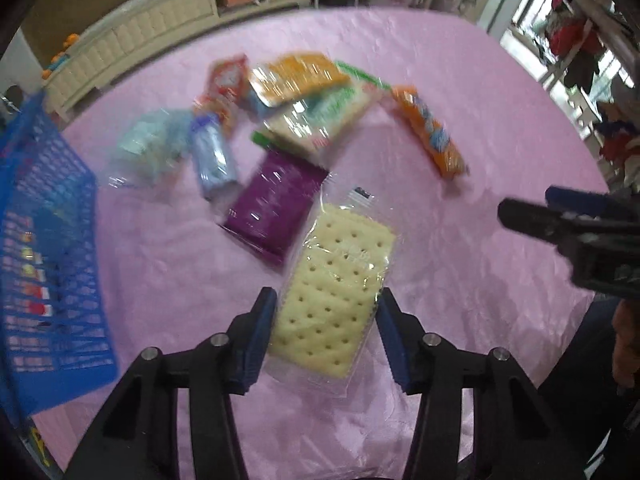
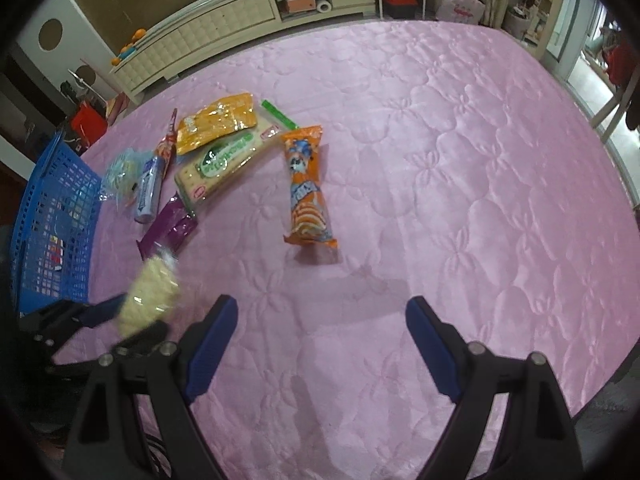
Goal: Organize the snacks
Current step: 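Grasp the square cracker pack with the left tool, then grasp the orange snack stick with the right tool while the left tool lifts the cracker pack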
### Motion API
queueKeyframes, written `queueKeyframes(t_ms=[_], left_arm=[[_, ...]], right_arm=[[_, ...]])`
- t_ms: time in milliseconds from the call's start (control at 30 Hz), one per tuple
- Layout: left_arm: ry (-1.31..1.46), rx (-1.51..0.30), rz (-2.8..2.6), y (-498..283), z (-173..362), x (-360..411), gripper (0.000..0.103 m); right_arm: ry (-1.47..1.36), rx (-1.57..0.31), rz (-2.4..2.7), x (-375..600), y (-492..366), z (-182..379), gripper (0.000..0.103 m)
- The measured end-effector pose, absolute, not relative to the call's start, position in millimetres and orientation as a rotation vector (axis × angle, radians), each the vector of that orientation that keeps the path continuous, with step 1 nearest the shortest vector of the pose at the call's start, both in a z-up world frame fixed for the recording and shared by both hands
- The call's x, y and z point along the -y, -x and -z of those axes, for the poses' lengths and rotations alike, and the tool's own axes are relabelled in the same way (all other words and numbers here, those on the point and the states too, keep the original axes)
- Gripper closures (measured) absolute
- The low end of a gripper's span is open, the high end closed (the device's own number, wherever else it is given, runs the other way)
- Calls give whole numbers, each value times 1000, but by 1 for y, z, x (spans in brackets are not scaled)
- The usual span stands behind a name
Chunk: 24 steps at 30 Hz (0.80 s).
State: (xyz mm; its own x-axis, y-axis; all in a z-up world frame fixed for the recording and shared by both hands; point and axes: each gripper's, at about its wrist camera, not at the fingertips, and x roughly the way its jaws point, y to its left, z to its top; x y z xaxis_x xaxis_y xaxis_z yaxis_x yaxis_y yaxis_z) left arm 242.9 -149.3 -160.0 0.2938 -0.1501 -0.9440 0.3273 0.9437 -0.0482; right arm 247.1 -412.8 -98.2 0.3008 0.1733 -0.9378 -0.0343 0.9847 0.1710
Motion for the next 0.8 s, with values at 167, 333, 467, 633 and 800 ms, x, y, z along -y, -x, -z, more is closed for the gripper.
queueKeyframes(t_ms=[167,333,467,633,800], left_arm=[[-144,-1145,198,-244,133,132,55],[-104,-1125,142,-253,131,113,55],[-73,-1150,126,-272,141,114,55],[-52,-1183,130,-293,161,117,55],[-42,-1203,149,-302,170,126,55]], right_arm=[[-76,-1236,-168,396,-257,90,14],[-20,-1212,-189,378,-280,91,14],[10,-1190,-208,371,-300,96,14],[-4,-1223,-228,378,-318,111,31],[-37,-1265,-210,385,-329,128,50]])
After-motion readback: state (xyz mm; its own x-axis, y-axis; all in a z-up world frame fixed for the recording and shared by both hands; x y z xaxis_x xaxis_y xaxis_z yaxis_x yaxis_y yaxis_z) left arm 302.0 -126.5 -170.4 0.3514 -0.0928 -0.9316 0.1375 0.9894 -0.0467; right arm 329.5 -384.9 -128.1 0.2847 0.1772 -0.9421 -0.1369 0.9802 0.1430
